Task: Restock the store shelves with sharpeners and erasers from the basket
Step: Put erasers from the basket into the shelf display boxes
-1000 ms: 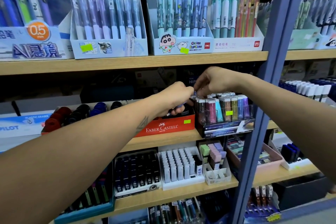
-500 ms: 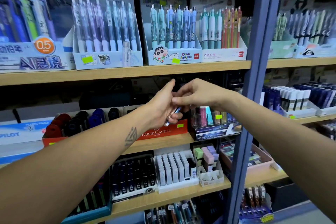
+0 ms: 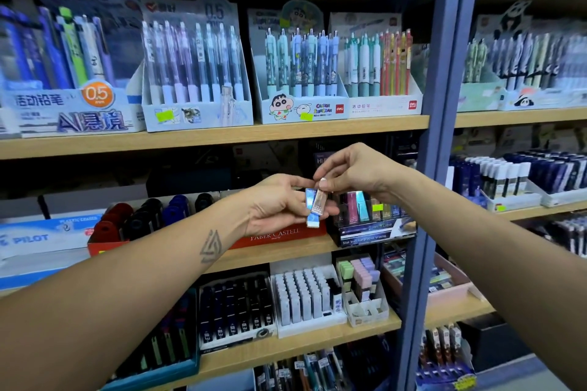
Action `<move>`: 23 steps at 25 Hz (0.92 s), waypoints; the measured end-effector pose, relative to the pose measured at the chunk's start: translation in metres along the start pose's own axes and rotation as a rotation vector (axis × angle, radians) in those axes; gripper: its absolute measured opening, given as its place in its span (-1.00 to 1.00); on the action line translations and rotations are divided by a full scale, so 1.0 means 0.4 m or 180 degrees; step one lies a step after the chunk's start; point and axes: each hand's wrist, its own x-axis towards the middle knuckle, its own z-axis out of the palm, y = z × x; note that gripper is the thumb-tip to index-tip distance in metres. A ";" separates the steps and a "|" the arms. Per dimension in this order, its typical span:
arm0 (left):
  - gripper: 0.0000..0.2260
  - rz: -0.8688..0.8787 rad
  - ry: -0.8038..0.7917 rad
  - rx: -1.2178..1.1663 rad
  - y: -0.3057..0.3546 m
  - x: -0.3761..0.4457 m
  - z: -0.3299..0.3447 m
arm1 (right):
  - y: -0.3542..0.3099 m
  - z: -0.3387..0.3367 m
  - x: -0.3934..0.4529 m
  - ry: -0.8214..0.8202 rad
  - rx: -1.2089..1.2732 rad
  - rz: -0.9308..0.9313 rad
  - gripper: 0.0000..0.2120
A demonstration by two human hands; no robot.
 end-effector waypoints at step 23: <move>-0.86 0.0546 0.0921 -0.0567 0.020 0.140 0.225 | -0.005 -0.142 -0.098 0.0425 -0.0666 0.0176 -0.65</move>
